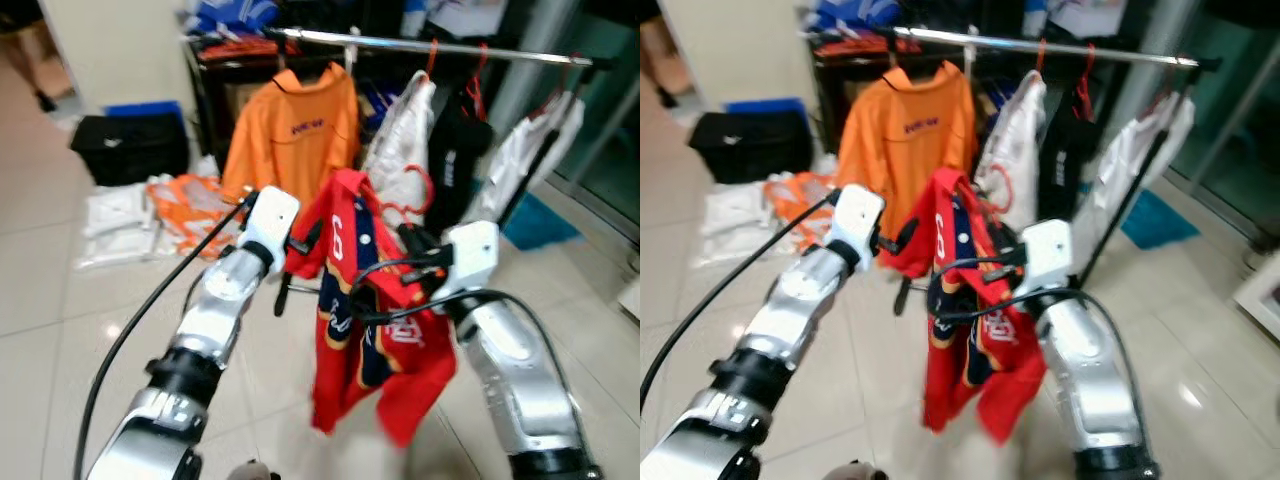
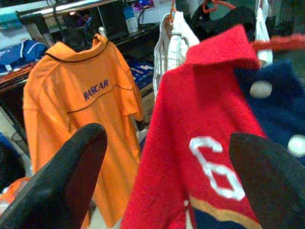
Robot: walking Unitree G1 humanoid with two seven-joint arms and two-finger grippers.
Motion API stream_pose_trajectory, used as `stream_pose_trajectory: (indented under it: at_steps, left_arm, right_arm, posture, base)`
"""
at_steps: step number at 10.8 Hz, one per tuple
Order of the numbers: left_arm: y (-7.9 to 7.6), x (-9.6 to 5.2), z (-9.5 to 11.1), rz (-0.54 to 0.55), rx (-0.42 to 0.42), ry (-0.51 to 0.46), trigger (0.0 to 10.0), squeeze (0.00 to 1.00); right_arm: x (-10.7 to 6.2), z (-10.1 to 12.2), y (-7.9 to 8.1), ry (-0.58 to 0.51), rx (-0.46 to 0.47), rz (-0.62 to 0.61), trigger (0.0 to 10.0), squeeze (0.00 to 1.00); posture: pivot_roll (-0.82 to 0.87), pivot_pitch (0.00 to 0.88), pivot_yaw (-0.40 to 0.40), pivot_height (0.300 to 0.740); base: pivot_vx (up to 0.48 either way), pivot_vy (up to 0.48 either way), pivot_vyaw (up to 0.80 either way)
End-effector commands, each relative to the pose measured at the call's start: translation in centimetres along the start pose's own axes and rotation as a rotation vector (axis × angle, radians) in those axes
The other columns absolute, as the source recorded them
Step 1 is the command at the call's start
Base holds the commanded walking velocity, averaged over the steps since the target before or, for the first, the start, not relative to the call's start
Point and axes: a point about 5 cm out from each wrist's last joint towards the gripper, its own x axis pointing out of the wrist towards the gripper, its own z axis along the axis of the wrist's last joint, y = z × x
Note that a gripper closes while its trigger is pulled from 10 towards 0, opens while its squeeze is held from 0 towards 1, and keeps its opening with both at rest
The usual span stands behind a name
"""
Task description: Hang hanger
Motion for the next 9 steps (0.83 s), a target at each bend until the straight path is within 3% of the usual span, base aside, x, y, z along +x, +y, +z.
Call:
stream_pose_trajectory:
  at_steps: [1,5,9]
  left_arm:
    - [0.1,0.8,0.5,0.024,-0.018,-0.019,10.0,0.00]
    - [-1.1,2.3,1.7,-0.006,-0.128,-0.059,10.0,0.00]
    - [-2.5,2.3,0.3,0.004,-0.184,-0.019,10.0,0.00]
  right_arm:
    - [0.5,1.9,0.6,-0.073,-0.012,0.014,0.0,0.00]
    - [1.3,2.0,2.1,-0.083,-0.007,0.044,0.0,0.00]
    - [1.8,3.0,2.6,-0.120,0.014,0.051,0.0,0.00]
  posture:
    - [0.00,0.000,0.002,0.740]
    - [-0.02,0.000,0.015,0.740]
    - [-0.01,0.000,0.013,0.740]
  base:
    - [0.000,0.000,0.00]
    - [0.000,0.000,0.00]
    - [0.000,0.000,0.00]
